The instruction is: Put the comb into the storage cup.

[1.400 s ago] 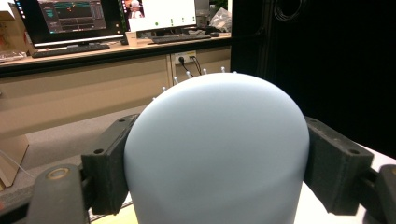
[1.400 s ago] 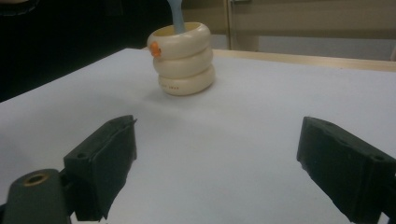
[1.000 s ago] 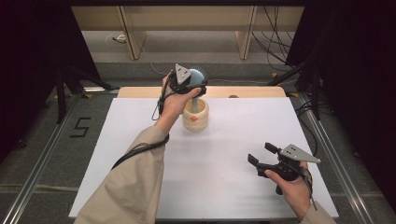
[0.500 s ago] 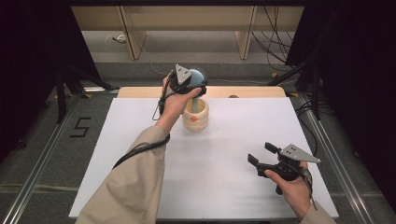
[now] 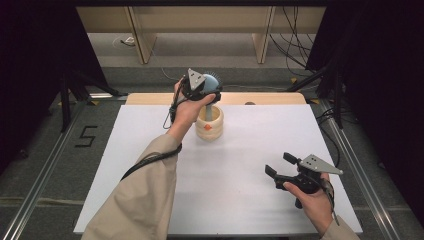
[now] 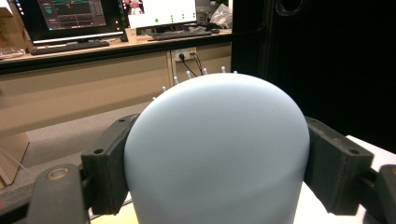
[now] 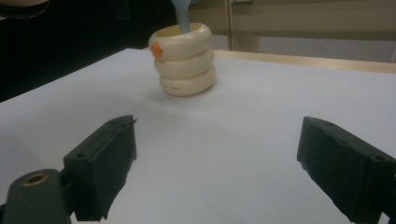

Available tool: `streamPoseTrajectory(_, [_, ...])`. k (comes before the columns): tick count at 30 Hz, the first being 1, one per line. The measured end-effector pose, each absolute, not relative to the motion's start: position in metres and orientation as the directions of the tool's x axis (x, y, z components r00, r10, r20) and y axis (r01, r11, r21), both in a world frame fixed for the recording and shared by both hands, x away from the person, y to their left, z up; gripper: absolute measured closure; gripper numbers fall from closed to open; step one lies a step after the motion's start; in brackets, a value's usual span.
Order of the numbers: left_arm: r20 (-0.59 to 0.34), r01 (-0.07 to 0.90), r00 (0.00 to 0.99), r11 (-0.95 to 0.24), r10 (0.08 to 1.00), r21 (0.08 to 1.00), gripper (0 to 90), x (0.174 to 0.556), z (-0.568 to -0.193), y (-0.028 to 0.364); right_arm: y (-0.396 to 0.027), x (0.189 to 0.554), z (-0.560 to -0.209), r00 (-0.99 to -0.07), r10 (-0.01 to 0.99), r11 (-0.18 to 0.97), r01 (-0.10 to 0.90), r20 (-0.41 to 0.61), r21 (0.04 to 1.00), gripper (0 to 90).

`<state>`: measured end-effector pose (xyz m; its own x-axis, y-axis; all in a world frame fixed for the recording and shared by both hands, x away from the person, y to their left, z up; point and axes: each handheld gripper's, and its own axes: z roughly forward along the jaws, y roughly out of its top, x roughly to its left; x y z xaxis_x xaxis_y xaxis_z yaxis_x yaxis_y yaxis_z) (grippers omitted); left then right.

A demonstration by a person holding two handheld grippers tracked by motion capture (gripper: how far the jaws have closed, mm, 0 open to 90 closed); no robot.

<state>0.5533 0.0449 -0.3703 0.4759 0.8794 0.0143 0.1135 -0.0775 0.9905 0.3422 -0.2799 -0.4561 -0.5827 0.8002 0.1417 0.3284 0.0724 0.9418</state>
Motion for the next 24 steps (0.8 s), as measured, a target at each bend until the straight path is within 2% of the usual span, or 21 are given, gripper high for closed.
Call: streamPoseTrajectory(24, [0.02,0.117,0.479,-0.087,0.878,0.989,19.7,0.5552,-0.3754,0.0415,-0.2793,0.342,-0.4558,-0.586,0.799,0.078,0.323,0.135,0.943,12.6])
